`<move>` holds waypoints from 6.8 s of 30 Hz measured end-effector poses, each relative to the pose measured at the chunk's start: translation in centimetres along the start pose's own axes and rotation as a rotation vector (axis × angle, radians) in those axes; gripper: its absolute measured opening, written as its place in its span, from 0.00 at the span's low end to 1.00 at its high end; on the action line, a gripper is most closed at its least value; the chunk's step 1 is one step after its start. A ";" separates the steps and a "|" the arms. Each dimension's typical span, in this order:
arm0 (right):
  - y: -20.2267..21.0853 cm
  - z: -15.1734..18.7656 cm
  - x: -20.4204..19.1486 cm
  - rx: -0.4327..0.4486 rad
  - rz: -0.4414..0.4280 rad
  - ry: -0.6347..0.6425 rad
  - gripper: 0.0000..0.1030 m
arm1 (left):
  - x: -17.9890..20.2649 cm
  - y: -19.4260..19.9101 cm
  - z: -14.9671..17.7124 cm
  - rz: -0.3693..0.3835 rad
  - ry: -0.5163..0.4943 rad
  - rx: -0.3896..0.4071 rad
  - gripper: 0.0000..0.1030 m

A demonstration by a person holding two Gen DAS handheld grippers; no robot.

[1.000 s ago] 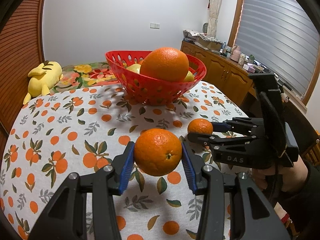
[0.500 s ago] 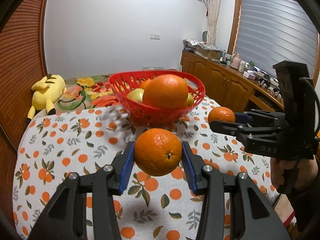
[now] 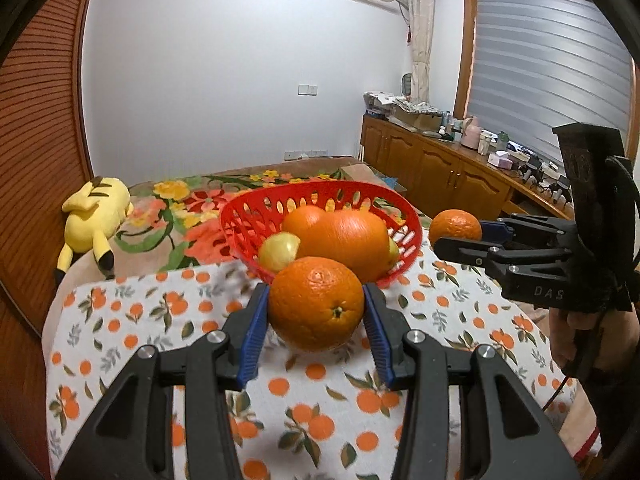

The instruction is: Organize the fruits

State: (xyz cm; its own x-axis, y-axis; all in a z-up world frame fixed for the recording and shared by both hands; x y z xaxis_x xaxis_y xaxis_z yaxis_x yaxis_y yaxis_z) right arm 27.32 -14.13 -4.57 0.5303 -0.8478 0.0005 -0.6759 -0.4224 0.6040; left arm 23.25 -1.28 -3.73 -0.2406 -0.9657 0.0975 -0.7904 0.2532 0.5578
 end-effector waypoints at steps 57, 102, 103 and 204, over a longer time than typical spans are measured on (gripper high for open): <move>-9.0 -2.9 6.6 -0.056 -0.023 -0.026 0.50 | -5.5 -15.2 -7.9 -0.055 -0.016 -0.105 0.46; 2.6 1.6 0.2 0.101 0.096 -0.133 0.65 | -0.4 1.6 -0.9 -0.093 -0.014 0.013 0.68; 3.1 1.6 0.1 0.112 0.107 -0.137 0.66 | -0.3 2.1 -0.9 -0.093 -0.014 0.022 0.68; 13.0 2.4 -4.2 0.306 0.231 -0.117 0.88 | 1.6 14.3 0.8 -0.165 0.049 0.203 0.88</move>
State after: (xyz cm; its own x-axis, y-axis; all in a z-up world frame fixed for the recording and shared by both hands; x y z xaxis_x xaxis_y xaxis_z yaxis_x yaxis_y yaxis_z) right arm 15.08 -16.82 1.39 0.2967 -0.9549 0.0066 -0.9010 -0.2776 0.3333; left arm 11.10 0.84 3.72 -0.0757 -0.9952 0.0618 -0.9146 0.0939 0.3933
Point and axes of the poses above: each gripper's, at about its wrist camera, not at the fingertips, and y roughly against the way its jaws point, x to its right, z to its underside, the point moved 4 cm from there along -y, roughly the way its jaws point, and after that the axes turned 1 degree about -x, right-handed, at the moved point
